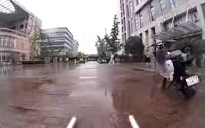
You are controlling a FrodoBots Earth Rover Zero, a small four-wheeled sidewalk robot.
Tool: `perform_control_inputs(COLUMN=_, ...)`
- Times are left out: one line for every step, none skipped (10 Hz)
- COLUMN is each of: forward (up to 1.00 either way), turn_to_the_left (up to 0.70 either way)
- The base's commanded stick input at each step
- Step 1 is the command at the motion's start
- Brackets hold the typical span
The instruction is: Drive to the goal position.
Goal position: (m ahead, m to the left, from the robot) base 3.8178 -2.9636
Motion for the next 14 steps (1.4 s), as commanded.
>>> perform_control_inputs(forward=0.7, turn_to_the_left=-0.14)
perform_control_inputs(forward=0.7, turn_to_the_left=-0.13)
perform_control_inputs(forward=0.7, turn_to_the_left=-0.03)
perform_control_inputs(forward=0.7, turn_to_the_left=0.0)
perform_control_inputs(forward=0.7, turn_to_the_left=0.0)
perform_control_inputs(forward=0.7, turn_to_the_left=0.0)
perform_control_inputs(forward=0.7, turn_to_the_left=0.0)
perform_control_inputs(forward=0.7, turn_to_the_left=0.0)
perform_control_inputs(forward=0.7, turn_to_the_left=0.0)
perform_control_inputs(forward=0.7, turn_to_the_left=0.0)
perform_control_inputs(forward=0.7, turn_to_the_left=0.0)
perform_control_inputs(forward=0.7, turn_to_the_left=0.0)
perform_control_inputs(forward=0.7, turn_to_the_left=0.0)
perform_control_inputs(forward=0.7, turn_to_the_left=0.0)
